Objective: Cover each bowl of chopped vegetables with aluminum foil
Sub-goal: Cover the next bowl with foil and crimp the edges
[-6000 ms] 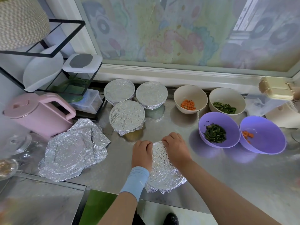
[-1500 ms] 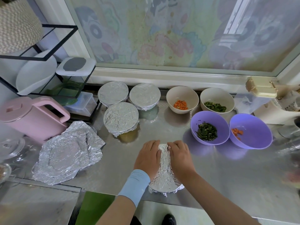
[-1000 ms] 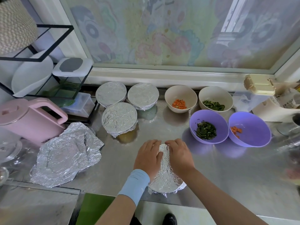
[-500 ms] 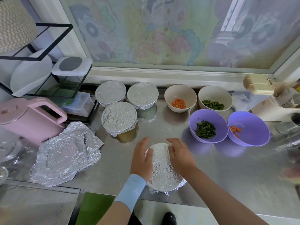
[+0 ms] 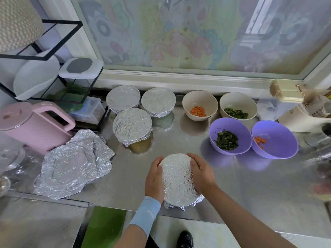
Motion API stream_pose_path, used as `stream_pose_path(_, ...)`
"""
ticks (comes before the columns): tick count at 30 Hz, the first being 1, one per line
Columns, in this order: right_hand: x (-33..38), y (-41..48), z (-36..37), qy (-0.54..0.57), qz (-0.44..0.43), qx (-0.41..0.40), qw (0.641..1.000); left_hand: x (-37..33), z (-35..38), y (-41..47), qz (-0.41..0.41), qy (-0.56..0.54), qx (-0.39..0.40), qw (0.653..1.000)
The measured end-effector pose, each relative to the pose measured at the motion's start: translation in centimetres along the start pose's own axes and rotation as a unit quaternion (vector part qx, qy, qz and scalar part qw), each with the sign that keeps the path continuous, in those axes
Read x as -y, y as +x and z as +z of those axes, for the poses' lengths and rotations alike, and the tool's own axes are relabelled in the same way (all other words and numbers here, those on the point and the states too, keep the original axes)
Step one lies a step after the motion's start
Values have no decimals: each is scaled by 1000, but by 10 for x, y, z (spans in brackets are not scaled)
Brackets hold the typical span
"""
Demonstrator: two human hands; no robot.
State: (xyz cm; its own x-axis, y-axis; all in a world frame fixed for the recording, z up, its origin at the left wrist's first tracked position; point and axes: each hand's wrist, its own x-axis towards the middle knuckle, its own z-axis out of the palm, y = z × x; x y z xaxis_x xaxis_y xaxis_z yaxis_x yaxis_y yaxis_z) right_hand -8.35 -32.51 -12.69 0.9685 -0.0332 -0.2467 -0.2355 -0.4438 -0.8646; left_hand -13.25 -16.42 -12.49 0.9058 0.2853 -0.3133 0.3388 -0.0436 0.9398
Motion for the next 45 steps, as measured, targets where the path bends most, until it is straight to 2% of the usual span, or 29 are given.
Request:
stream_pose_path(1,0,-2,-1,-25,-12,-7,1000,2,-3,-2,47,76,-14,996)
stream_pose_path(3,-1,-9,-2,-78,-65,-31,994,8,-8,-7,171,225,-28,959)
stream_pose_path(6,-7,-23,1,-89,-121,-16,989,16,-9,-19,269,370,28,889)
stream_pose_path(9,-11,-25,4,-86,-124,-22,988,20,-13,-19,281,449,81,844)
stream_pose_path(12,-5,-19,10,-70,-126,-22,989,14,-20,1,270,491,107,822)
stream_pose_path(15,1,-12,12,-94,-134,19,986,1,-31,13,267,545,115,786)
stream_pose_path(17,2,-12,6,-167,-198,55,964,-5,-37,13,273,570,121,765)
stream_pose_path(19,-1,-16,-3,-247,-289,93,920,-6,-41,10,271,578,147,756)
stream_pose_path(21,-8,-18,-8,-315,-336,115,880,-3,-43,8,272,585,160,747)
stream_pose_path(23,-15,-18,-8,-354,-346,114,861,0,-42,10,264,581,163,753)
stream_pose_path(26,-20,-14,-8,-366,-360,110,852,2,-39,12,252,562,162,771)
stream_pose_path(31,-24,-13,-7,-384,-386,108,832,4,-38,11,250,561,164,772)
stream_pose_path(34,-17,-19,-11,-384,-361,111,843,2,-38,4,263,566,132,770)
stream_pose_path(35,-15,-23,-14,-369,-343,113,856,2,-39,-1,257,546,117,789)
stream_pose_path(36,-13,-27,-15,-339,-321,112,877,4,-40,-6,236,497,102,829)
stream_pose_path(38,-15,-34,-12,-231,-248,90,936,8,-37,-17,172,316,57,931)
stream_pose_path(39,-15,-37,-7,-157,-196,67,966,10,-33,-21,137,221,23,965)
stream_pose_path(40,-14,-39,0,-81,-138,43,986,9,-26,-23,103,148,-11,984)
stream_pose_path(42,-9,-38,12,28,-45,18,998,4,-11,-23,40,58,-64,995)
stream_pose_path(45,-3,-35,23,55,4,-7,998,-1,7,-18,-15,0,-114,993)
